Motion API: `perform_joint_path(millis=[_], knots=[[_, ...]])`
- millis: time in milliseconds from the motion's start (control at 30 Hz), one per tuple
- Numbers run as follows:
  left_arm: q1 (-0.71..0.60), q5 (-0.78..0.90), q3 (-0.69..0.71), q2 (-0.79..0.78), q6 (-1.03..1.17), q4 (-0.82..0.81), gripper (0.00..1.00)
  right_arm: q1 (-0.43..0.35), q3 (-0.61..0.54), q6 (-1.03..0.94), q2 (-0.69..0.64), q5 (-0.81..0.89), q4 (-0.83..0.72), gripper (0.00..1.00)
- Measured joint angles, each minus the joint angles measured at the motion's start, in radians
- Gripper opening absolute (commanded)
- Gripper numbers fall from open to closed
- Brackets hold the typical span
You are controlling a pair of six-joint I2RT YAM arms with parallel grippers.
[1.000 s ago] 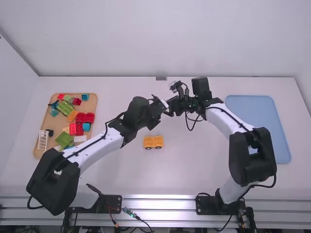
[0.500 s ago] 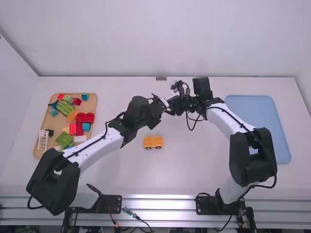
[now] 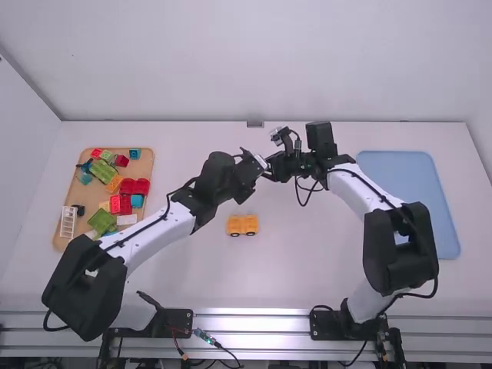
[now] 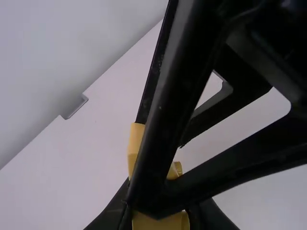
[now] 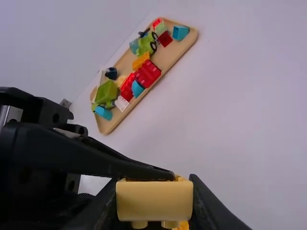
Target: Assemble lego blocks to make yellow taxi
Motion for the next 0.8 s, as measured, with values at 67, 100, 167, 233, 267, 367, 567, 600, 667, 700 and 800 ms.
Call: perform_joint_path(millis=[67,100,167,233,267,367,567,600,667,700,800], knots=[[0.0,0.0,0.0,0.0,0.001,0.0,0.34,0.0,0.0,0.0,0.0,0.0,0.0,0.3],[0.0,0.007,0.0,0.0,0.001,0.006,0.43,0.002,0.0,0.0,0.0,-0.003,-0.001,0.3],[-0.002,0.018,0.0,0.0,0.0,0.02,0.99,0.015,0.0,-0.001,0.0,-0.006,-0.004,0.29],[-0.002,0.021,0.0,0.0,-0.002,0.024,0.99,0.027,0.0,0.0,0.0,-0.008,-0.005,0.28],[-0.002,0.021,0.0,0.0,-0.002,0.023,0.99,0.033,0.0,-0.002,0.0,-0.012,-0.004,0.28],[-0.002,0.015,0.0,0.0,-0.003,0.021,0.99,0.037,0.0,-0.002,0.0,-0.015,-0.005,0.26],[-0.002,-0.077,0.0,-0.002,-0.019,-0.031,0.99,-0.032,0.0,0.035,0.0,0.014,-0.006,0.25],[-0.002,-0.085,0.0,-0.005,-0.019,-0.041,0.99,-0.046,0.0,0.047,0.0,0.02,-0.006,0.24],[-0.002,-0.095,0.0,-0.012,-0.019,-0.048,0.99,-0.063,0.0,0.065,0.0,0.025,-0.003,0.24],[0.001,-0.101,0.0,-0.023,-0.018,-0.051,0.99,-0.076,0.0,0.081,0.0,0.026,0.002,0.24],[0.001,-0.108,0.0,-0.059,-0.001,-0.071,0.99,-0.105,0.0,0.121,0.0,0.028,0.02,0.24]])
